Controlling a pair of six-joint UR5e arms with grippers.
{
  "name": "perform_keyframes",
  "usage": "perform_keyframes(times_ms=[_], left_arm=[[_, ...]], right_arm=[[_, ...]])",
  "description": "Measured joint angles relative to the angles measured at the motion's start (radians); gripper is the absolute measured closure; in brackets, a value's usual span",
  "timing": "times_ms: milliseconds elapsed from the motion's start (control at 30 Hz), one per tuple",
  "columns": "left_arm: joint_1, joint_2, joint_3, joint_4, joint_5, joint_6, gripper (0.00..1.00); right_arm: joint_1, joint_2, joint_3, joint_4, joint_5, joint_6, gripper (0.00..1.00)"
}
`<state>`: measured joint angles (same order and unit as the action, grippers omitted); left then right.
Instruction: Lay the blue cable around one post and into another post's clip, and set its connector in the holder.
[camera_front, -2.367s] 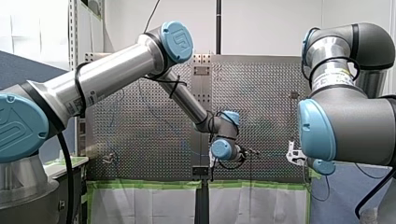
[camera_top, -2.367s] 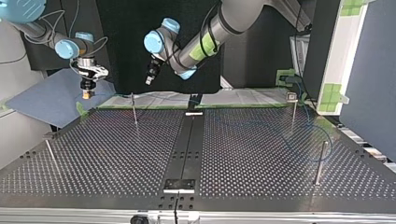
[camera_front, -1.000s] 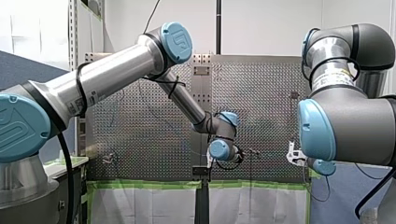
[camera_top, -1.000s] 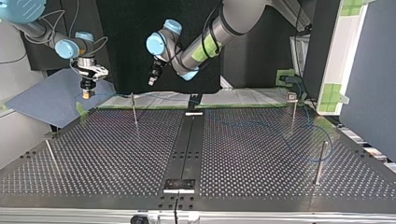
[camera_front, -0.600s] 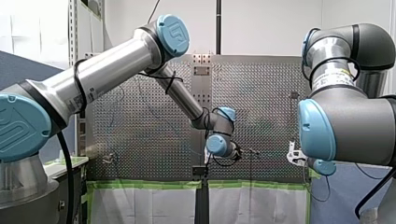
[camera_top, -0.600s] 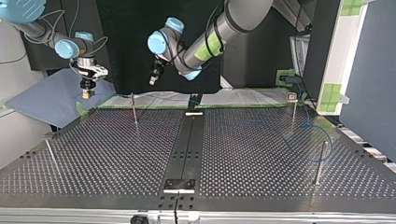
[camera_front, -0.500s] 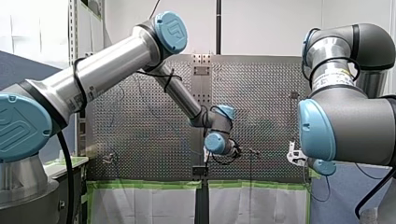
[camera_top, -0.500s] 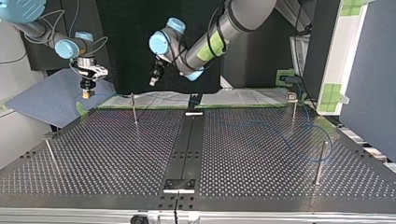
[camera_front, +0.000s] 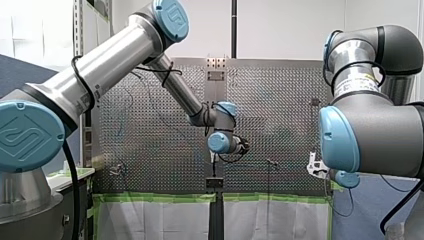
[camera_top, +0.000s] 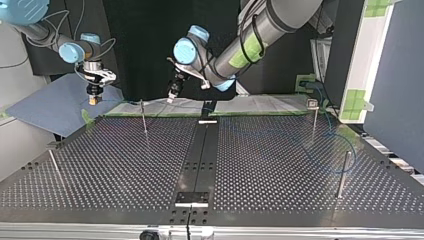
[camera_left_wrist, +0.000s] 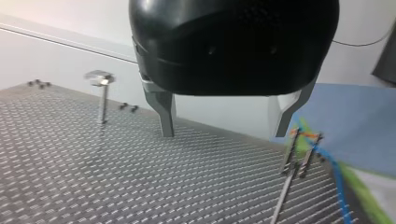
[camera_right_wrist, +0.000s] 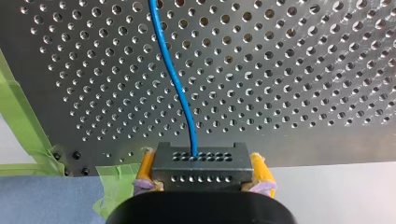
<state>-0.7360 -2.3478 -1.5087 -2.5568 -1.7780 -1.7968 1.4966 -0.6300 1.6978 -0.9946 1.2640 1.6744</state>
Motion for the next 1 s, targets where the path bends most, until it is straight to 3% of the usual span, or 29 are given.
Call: perform_keyframes(times_ms=[267, 467, 1000], left_arm=[[0.074, 0.077, -0.077, 0.077, 0.076, -0.012, 0.02], [0.089, 0.127, -0.128, 0.127, 0.111, -0.012, 0.02], [0.093, 0.26, -0.261, 0.215, 0.103, -0.016, 0.02]], right_arm=[[0.002, 0.0, 0.0, 0.0, -0.001, 0.003, 1.0], [0.005, 0.0, 0.0, 0.0, -0.001, 0.005, 1.0], [0.009, 0.0, 0.0, 0.001, -0.001, 0.006, 1.0]])
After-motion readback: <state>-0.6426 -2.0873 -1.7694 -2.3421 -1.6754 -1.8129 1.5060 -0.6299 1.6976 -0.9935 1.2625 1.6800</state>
